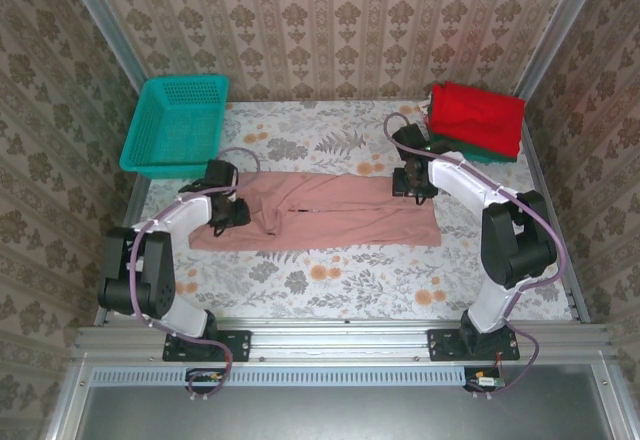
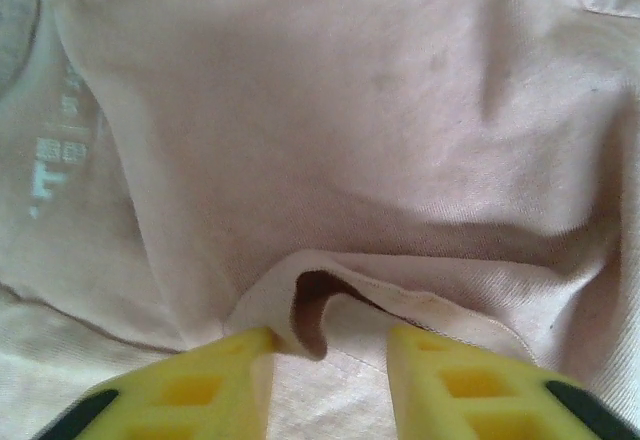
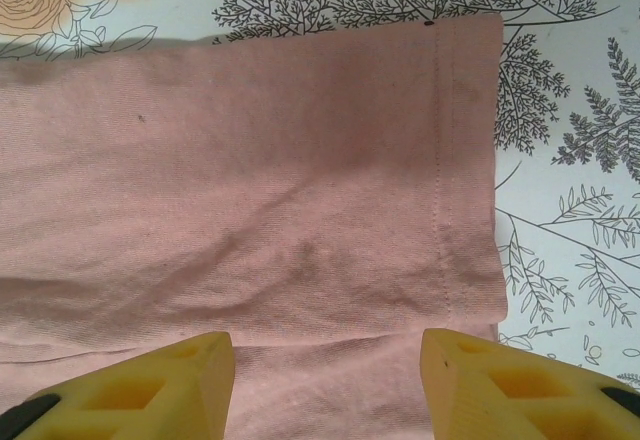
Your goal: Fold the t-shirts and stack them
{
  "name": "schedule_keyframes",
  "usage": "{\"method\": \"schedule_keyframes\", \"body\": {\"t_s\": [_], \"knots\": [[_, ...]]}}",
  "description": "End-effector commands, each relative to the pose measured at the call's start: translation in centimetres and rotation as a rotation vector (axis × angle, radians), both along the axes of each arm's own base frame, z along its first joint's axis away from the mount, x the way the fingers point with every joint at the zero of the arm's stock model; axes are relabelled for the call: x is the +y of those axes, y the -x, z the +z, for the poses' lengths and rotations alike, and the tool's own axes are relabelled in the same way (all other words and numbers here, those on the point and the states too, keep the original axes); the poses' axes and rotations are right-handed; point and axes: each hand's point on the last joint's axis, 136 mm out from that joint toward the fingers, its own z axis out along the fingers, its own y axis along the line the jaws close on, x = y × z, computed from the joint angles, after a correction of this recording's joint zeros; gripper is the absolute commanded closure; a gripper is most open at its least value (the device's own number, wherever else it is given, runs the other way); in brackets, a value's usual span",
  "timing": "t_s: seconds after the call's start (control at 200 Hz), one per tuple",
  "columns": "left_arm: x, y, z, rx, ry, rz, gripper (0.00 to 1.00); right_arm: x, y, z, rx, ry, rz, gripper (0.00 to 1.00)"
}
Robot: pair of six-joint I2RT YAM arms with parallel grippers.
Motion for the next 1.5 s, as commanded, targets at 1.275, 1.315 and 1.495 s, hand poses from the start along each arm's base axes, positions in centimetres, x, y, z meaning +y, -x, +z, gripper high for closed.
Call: {"method": "schedule_keyframes", "body": {"t_s": [1.275, 1.315, 1.495], "knots": [[-1.0, -1.4, -0.3, 0.033, 0.143, -0.008, 0.62, 28.4, 3.5, 1.8, -0.125, -0.387, 0.413, 0.36], [-1.3, -0.8, -0.5, 0.037, 0.162, -0.012, 0.69, 30.2, 3.5, 0.8, -0.105, -0.393, 0.434, 0.36], [-1.5, 1.9, -0.1, 0.036, 0.205, -0.015, 0.94, 34.0, 2.7, -2.5, -0.032, -0.414, 0.444, 0.36]]}}
